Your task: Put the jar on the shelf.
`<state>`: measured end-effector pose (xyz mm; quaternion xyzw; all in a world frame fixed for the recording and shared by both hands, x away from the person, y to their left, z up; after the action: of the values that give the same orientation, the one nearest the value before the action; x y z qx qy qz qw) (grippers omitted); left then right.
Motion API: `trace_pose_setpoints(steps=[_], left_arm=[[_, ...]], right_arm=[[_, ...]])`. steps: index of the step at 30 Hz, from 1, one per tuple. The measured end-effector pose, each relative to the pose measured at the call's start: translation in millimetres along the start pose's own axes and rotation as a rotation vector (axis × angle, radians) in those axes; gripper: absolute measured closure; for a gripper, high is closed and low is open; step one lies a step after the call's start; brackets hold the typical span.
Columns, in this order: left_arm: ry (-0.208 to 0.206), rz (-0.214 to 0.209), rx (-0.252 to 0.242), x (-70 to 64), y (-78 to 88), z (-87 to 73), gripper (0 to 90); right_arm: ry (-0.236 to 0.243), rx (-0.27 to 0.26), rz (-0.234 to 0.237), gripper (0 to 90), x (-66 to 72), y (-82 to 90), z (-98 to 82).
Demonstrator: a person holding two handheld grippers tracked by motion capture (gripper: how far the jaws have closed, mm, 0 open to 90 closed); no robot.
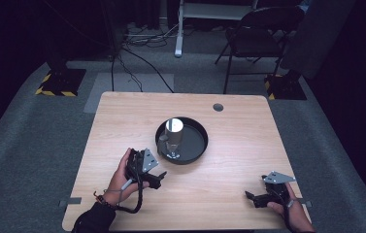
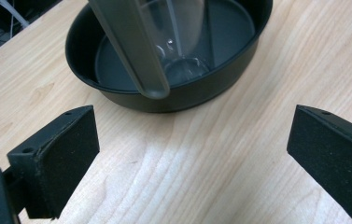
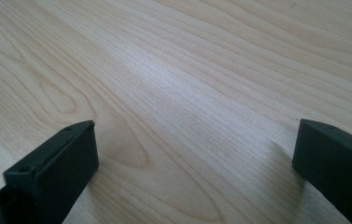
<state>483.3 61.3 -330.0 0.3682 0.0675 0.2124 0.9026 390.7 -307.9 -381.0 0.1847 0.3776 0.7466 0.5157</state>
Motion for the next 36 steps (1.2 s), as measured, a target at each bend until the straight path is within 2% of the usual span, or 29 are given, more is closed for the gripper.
trace_pose_setpoints(steps=[20, 36], left_arm=[[0.012, -0.004, 0.049, -6.2, 1.5, -25.9, 1.8], [0.030, 0.006, 0.081, -5.8, 13.3, -47.3, 1.9]], right_arm=[[0.000, 0.000, 0.001, 0.0, 0.2, 0.2, -0.2], [0.002, 0.000, 0.001, 0.0, 0.2, 0.3, -0.2]])
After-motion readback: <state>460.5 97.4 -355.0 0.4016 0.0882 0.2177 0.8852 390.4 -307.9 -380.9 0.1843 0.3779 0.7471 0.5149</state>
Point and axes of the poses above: each handheld gripper's, and its own axes: y roughly backward along the jaws, z roughly out of its top, x roughly to its left, the point moved 10 cm from there along -y, roughly forward along the jaws, and after that the axes turned 10 degrees about -z, right-handed, at the moved point
